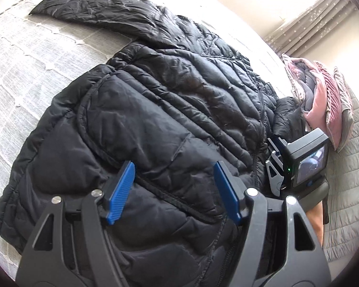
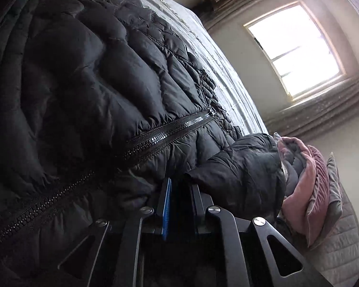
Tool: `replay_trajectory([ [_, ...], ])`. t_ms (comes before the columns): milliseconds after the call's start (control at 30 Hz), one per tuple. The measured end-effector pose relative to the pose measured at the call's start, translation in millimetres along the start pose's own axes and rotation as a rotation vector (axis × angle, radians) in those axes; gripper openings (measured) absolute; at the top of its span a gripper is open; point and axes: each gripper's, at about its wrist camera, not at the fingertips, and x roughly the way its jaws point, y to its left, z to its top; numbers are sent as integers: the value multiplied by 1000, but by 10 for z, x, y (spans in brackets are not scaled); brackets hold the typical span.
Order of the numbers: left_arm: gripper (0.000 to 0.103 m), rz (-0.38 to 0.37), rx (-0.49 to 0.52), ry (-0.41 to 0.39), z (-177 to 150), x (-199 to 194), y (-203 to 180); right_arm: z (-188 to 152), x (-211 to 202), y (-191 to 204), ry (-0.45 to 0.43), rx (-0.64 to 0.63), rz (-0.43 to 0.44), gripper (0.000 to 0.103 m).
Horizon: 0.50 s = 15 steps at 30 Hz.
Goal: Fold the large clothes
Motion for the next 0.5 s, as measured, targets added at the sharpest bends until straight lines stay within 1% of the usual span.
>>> replay_trajectory([
  [33, 69, -2, -1, -1, 4, -4, 1, -5, -36, -42, -1, 25, 23, 26],
  [67, 69, -2, -5, -2, 8, -8, 7, -16, -90, -109, -6, 70, 58, 42],
  [100, 69, -4, -12, -2, 13, -12, 21, -4, -136, -157, -15, 115, 98, 52],
  [133, 69, -6, -20, -3, 19, -15, 34, -21, -212, -246, -31, 176, 163, 66],
  [167, 69, -7, -27, -3, 22, -16, 46, -51, -302, -363, -58, 250, 255, 73],
  [200, 69, -8, -33, -2, 25, -17, 60, -85, -379, -495, -81, 327, 334, 73],
  [267, 69, -9, -47, -3, 33, -18, 86, -209, -490, -842, -121, 519, 453, 73],
  [300, 69, -9, -50, -4, 35, -17, 87, -288, -517, -1032, -143, 624, 498, 74],
  [367, 69, -10, -44, -3, 38, -12, 84, -534, -475, -1436, -175, 859, 567, 80],
  [400, 69, -11, -36, -2, 42, -14, 85, -652, -420, -1568, -170, 961, 579, 80],
  [433, 69, -5, -33, -8, 46, -27, 84, -770, -317, -1719, -145, 1072, 582, 81],
  [467, 69, 3, -34, -16, 49, -39, 85, -932, -181, -1828, -98, 1172, 577, 81],
  [500, 69, 16, -34, -25, 53, -48, 87, -1026, -91, -1861, -57, 1230, 574, 81],
])
